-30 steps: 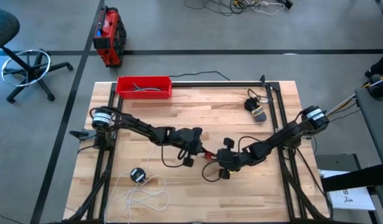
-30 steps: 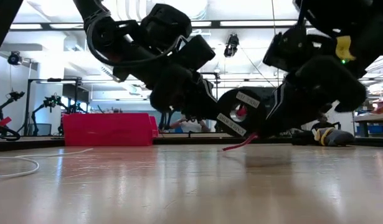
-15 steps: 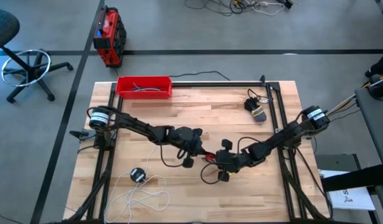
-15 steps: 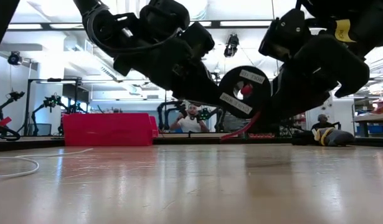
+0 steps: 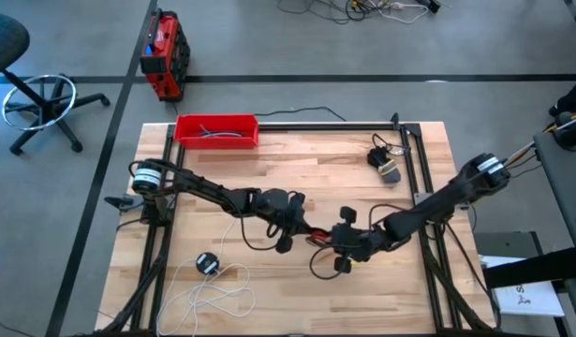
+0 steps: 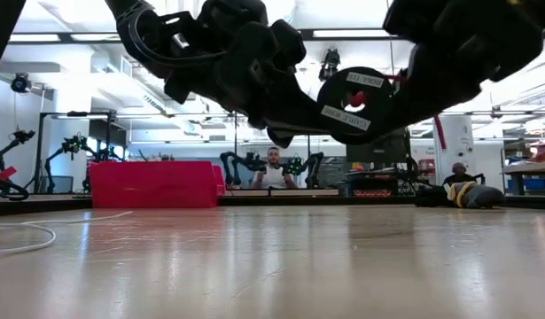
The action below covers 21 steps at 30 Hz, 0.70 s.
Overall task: Coil cords
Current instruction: Uncoil the red wire from the black spool
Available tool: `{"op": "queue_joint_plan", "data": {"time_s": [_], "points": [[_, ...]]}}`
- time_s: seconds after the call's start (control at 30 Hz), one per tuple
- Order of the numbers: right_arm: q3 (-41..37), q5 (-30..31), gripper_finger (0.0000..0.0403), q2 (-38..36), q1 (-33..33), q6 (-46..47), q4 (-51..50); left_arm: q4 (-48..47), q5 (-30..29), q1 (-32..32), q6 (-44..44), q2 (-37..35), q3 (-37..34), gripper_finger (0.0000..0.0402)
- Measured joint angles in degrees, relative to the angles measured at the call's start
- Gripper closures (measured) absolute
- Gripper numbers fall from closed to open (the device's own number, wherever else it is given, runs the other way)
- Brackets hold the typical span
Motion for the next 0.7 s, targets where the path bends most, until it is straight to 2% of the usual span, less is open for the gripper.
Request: {"op": "queue_joint_plan", "data": {"time_s": [0.27,0.7], "points": [[-0.1,-0.1,0.0331,-5.2,1.0,3.8,-6.0,0.2,0.0,0.0,-0.6,0.0,0.0,0.0401],[0.1,-4.7,0.0287,-6.5,1.1,6.7,-7.0,-1.4,-0.4,0.0,-1.5,0.0,-0.1,0.0401]]}}
